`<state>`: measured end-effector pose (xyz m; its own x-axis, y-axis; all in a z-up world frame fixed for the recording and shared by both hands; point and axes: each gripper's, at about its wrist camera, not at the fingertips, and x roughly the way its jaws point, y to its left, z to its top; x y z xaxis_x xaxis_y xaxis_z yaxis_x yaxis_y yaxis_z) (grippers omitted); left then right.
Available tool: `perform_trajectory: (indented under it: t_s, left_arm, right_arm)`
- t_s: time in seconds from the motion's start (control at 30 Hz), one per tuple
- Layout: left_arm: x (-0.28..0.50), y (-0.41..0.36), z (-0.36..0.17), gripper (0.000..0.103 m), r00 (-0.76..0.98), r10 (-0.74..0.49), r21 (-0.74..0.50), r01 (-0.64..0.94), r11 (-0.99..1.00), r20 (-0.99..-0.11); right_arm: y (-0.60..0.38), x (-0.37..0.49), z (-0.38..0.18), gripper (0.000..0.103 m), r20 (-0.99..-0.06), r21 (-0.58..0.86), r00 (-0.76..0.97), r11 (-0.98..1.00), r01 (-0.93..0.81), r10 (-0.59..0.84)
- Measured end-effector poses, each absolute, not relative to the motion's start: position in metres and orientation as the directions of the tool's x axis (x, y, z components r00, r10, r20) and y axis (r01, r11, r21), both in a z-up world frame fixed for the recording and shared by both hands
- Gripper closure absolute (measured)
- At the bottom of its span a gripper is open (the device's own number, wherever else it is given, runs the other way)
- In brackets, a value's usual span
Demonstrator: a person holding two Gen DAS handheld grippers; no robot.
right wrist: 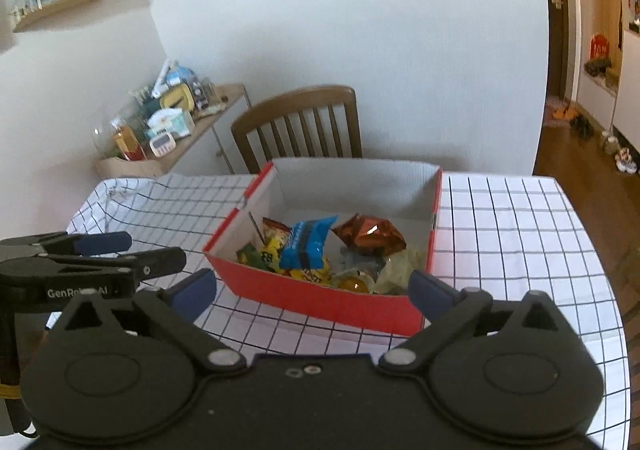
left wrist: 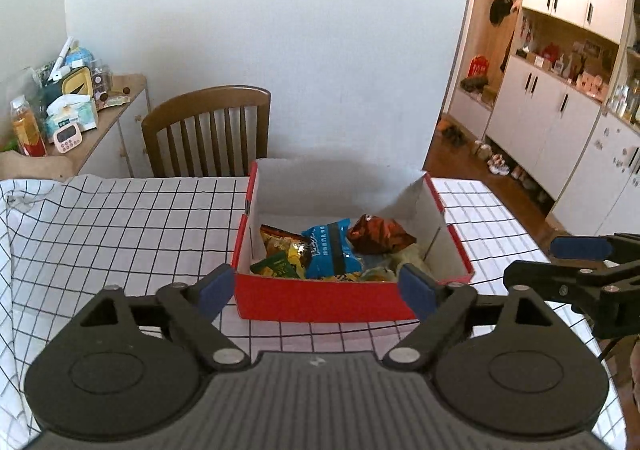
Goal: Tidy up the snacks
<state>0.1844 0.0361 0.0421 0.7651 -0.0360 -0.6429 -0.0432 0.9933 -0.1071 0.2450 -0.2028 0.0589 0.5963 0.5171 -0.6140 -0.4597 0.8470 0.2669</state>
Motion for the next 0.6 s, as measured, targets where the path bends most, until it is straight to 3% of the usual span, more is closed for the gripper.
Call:
perform_trajectory:
  t_s: [0.13,0.6]
  left_arm:
    - [0.168,0.030,0.047,0.004,0.787,-0.029,-0.101,-0.042,0.994,-0.616]
    - [0.134,0.015,0.063,0.004,0.838,-0.035,-0.099,-0.023,0.995,-0.545]
  right_arm:
    - [-0.209,0.228,0.064,0.000,-0.562,0.265,0.632,0.840,-0.473,0.533]
    - [-0.218,0.180,0.077,0.000,-0.375,0.100,0.798,0.876,-0.471,0.472]
